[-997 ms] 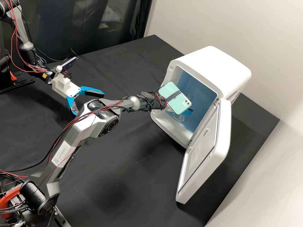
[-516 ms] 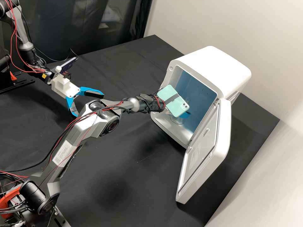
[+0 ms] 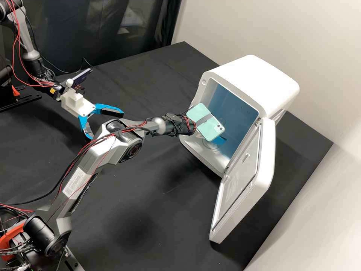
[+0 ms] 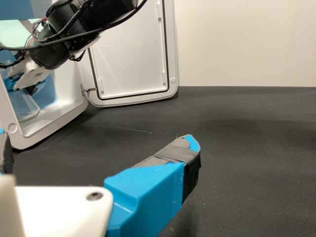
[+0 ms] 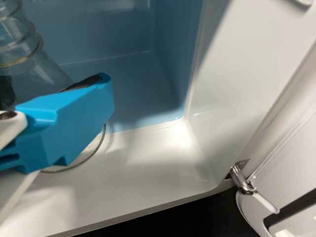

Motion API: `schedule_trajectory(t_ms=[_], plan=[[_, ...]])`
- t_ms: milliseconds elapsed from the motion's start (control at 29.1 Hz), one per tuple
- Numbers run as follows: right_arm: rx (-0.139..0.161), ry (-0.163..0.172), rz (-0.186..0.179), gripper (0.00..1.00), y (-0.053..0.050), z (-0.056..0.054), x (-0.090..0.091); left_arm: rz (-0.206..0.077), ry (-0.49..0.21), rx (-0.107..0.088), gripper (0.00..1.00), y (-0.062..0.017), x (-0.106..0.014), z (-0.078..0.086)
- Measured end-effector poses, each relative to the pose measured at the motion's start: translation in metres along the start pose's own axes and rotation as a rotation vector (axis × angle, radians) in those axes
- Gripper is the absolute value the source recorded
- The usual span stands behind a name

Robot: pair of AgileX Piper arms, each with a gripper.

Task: Place the flask in the incubator

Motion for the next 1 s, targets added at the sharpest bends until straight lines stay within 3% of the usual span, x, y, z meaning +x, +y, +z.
schedule_trajectory(t_ms=[138, 275, 516, 722, 997], plan=[[-0.005, 0.001, 0.001, 1.00, 0.000, 0.000, 0.000, 0.000, 0.000, 0.000, 1.00, 0.0000, 0.000, 0.000], [-0.030, -0.003, -0.001, 1.00, -0.002, 0.004, 0.001, 0.000, 0.000, 0.000, 1.00, 0.0000, 0.000, 0.000], [-0.030, -0.006, -0.013, 1.00, -0.009, 0.016, 0.002, 0.000, 0.000, 0.000, 1.00, 0.0000, 0.000, 0.000], [-0.018, -0.001, -0.028, 1.00, -0.018, 0.029, 0.000, 0.000, -0.002, 0.000, 1.00, -0.0001, 0.000, 0.000], [0.038, 0.042, -0.035, 1.00, -0.011, 0.036, -0.021, -0.002, -0.012, 0.001, 1.00, -0.0005, 0.001, 0.003]])
